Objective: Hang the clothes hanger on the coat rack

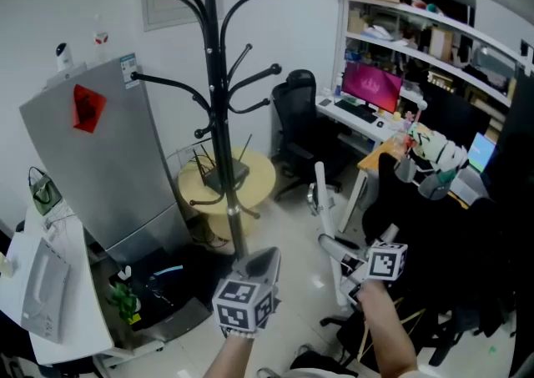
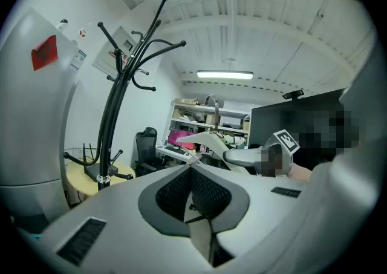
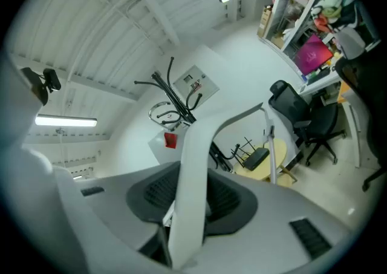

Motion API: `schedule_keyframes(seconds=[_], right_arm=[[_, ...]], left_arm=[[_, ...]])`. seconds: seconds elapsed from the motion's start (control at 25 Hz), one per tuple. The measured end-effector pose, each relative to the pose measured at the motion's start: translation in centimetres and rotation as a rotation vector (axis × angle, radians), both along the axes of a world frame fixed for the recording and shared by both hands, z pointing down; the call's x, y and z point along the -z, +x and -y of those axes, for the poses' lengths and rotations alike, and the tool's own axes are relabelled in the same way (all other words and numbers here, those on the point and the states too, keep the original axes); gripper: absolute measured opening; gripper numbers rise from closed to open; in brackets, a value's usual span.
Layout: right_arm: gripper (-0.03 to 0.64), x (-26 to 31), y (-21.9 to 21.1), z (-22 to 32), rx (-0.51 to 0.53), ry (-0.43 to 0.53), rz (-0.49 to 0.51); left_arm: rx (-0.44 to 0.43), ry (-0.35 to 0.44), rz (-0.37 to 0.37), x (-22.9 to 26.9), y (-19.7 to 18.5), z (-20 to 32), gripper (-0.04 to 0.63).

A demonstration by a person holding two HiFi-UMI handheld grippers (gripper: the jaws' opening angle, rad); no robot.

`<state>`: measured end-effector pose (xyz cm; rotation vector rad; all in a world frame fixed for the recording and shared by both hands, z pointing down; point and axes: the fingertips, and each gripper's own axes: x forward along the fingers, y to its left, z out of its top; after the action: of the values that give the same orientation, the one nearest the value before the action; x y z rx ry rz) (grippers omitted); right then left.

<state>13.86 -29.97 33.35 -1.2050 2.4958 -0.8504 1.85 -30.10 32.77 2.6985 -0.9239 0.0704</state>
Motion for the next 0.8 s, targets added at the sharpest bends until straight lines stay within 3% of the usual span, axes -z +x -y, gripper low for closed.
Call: schedule_keyframes(seconds=[0.44, 0.8], right_arm=[[0.137, 5.5, -2.1, 8.6, 0.169, 0.089, -0.018], [0.137, 7.7, -3.3, 14.6, 0.271, 0.098, -0.024]], left_arm=[[0.102, 0.056, 0.013, 2.6, -0.6, 4.9, -0.008], [0.202, 0.069, 0.004, 3.9, -1.0, 9.4, -0.008]])
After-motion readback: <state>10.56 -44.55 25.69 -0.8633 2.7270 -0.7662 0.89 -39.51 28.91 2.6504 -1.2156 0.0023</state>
